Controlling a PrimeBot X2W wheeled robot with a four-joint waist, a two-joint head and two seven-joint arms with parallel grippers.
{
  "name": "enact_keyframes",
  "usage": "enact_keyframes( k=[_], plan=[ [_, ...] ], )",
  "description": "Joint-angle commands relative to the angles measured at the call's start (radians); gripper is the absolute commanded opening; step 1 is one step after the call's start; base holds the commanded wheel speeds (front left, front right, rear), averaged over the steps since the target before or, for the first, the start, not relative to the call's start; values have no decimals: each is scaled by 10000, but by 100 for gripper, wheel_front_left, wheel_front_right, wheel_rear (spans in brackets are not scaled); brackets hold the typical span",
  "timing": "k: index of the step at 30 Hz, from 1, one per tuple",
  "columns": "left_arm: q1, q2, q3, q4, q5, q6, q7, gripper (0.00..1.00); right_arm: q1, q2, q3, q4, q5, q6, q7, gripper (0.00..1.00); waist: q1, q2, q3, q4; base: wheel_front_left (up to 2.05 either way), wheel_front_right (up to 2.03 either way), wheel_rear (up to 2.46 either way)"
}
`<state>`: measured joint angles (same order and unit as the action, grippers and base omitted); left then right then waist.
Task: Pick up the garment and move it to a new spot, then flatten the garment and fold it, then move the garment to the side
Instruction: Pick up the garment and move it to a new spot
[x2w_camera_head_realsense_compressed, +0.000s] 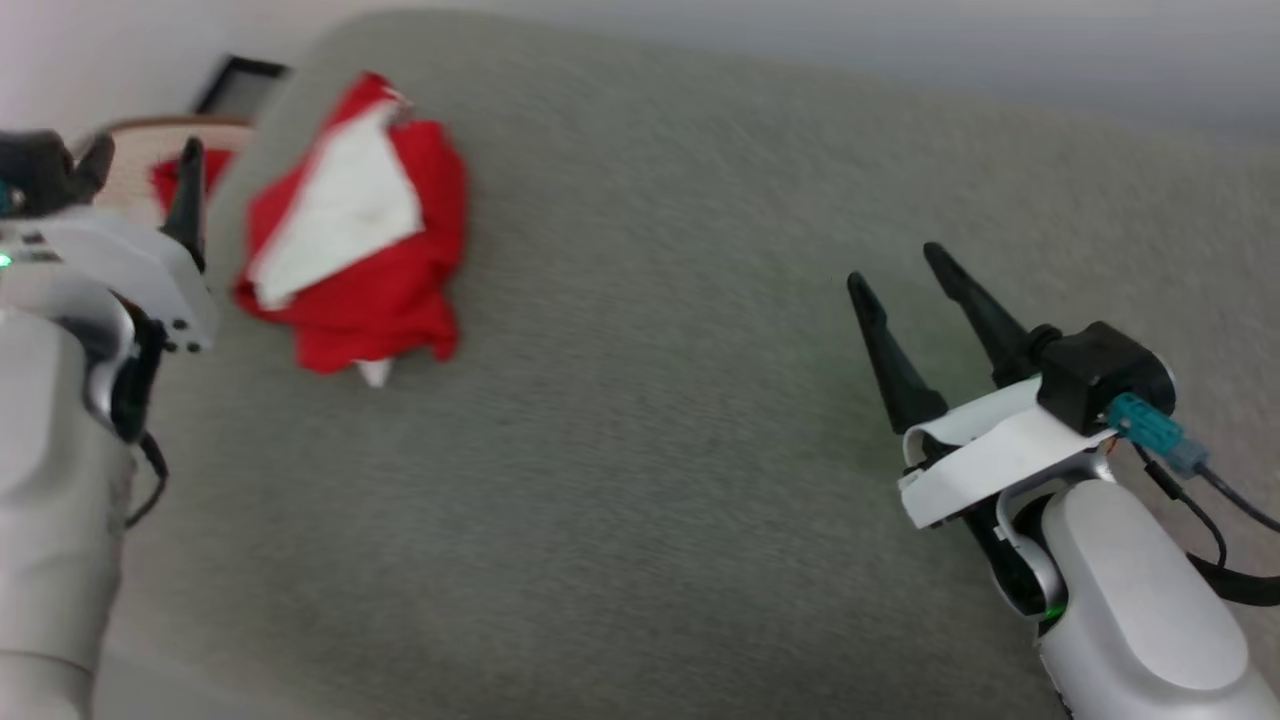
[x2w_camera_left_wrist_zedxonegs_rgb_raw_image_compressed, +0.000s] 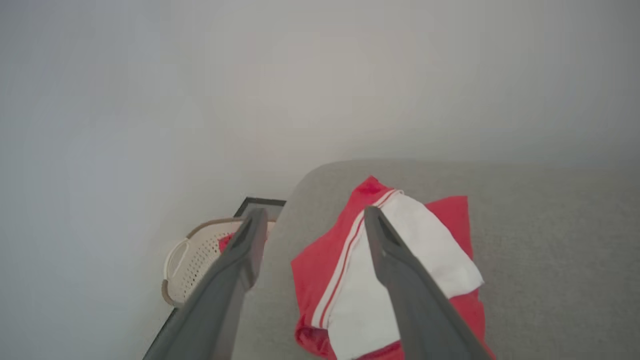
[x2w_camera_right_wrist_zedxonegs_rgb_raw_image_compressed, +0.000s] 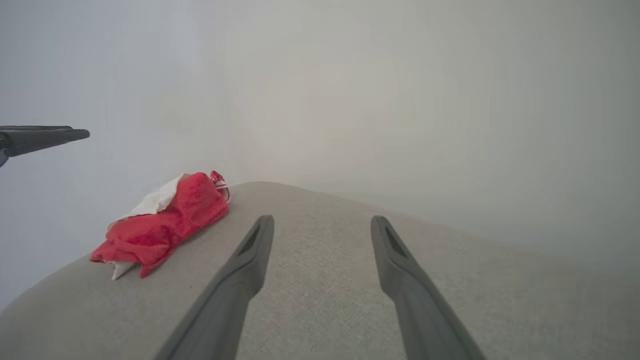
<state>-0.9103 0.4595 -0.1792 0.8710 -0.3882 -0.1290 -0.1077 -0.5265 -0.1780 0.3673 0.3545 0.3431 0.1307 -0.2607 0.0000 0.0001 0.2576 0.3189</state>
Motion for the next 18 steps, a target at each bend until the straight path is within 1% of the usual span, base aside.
enact_keyframes(
  k=[1,3,5,8,9,11,14,18],
  plan=[
    [-285,119,-245,227,-231,-16,236,100,-139,0,-63,-89,-43,2,-12,100,0,-1,2111,-2079,0,0,0],
    [-644,274,-908,463,-908,-17,875,100,-99,34,-185,-224,-60,2,-14,100,0,-1,2257,-2207,0,0,0],
    [-918,713,-1443,612,-1478,-3,1431,100,-92,4,-226,-317,-122,2,-4,100,0,-1,2385,-2298,0,0,0],
    [-1095,925,-2135,796,-2620,-6,2754,100,-131,-43,-254,-440,-131,2,21,100,0,-1,2500,-2382,0,0,0],
    [-1199,1096,-2307,816,-2927,-4,3115,100,-170,-48,-257,-478,-141,2,50,100,0,-1,2529,-2403,0,0,0],
    [-1198,1194,-2572,879,-3703,-2,4038,100,-258,-57,-271,-583,-185,2,113,100,0,-1,2590,-2448,0,0,0],
    [-1321,1619,-2836,973,-4454,1,4810,100,-297,-21,-251,-759,-240,2,192,100,0,-1,2692,-2540,0,0,0],
    [-1159,1559,-3206,1434,-5137,1,5734,100,-288,-14,-221,-1060,-315,2,300,100,0,-1,2803,-2626,0,0,0]
  ],
)
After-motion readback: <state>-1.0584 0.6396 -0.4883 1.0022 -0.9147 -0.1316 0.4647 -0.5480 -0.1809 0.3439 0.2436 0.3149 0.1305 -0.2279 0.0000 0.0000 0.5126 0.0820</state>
